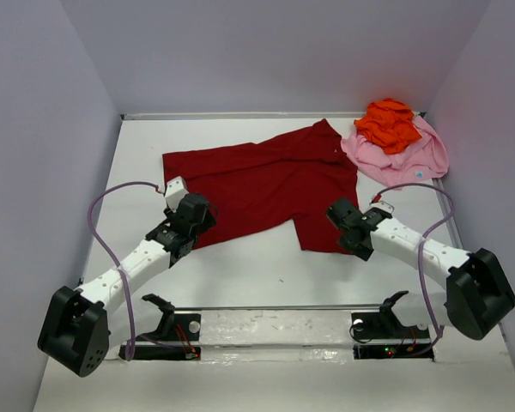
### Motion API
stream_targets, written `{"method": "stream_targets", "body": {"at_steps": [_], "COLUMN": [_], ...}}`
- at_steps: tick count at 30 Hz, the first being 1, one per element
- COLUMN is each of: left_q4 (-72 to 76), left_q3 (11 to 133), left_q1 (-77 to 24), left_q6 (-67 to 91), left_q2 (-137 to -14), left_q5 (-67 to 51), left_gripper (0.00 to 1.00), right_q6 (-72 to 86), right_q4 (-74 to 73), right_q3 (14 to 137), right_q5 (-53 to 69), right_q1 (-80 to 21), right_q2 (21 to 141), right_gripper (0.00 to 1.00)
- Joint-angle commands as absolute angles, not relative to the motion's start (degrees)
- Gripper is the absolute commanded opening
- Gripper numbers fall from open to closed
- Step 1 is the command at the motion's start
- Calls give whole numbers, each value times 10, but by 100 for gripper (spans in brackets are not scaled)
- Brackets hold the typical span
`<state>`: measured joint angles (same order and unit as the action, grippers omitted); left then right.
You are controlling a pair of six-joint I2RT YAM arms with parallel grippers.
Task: Fold and stack the t-shirts
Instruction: Pick up the 1/3-folded T-shirt from the center of the board.
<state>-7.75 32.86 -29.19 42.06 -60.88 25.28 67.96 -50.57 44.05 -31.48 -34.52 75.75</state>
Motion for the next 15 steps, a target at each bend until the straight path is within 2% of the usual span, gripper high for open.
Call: {"method": "stream_targets", "body": {"at_steps": [1, 8, 15], "left_q4": [-49, -40, -40], "left_q3": [316, 301, 282], "left_q1": [-294, -294, -295], "left_q6": [425, 425, 430], "left_q2": [-598, -581, -557], "left_q5": [264, 250, 243], "left_gripper": [65, 65, 65], "right_q6": [704, 723, 728], "right_q4": [-525, -558, -557], "right_q3": [436, 486, 510], "right_q5": [-369, -396, -396], "right_q1": [-346, -346, -346], "right_q2": [723, 833, 888], "right_gripper": [53, 51, 48]}}
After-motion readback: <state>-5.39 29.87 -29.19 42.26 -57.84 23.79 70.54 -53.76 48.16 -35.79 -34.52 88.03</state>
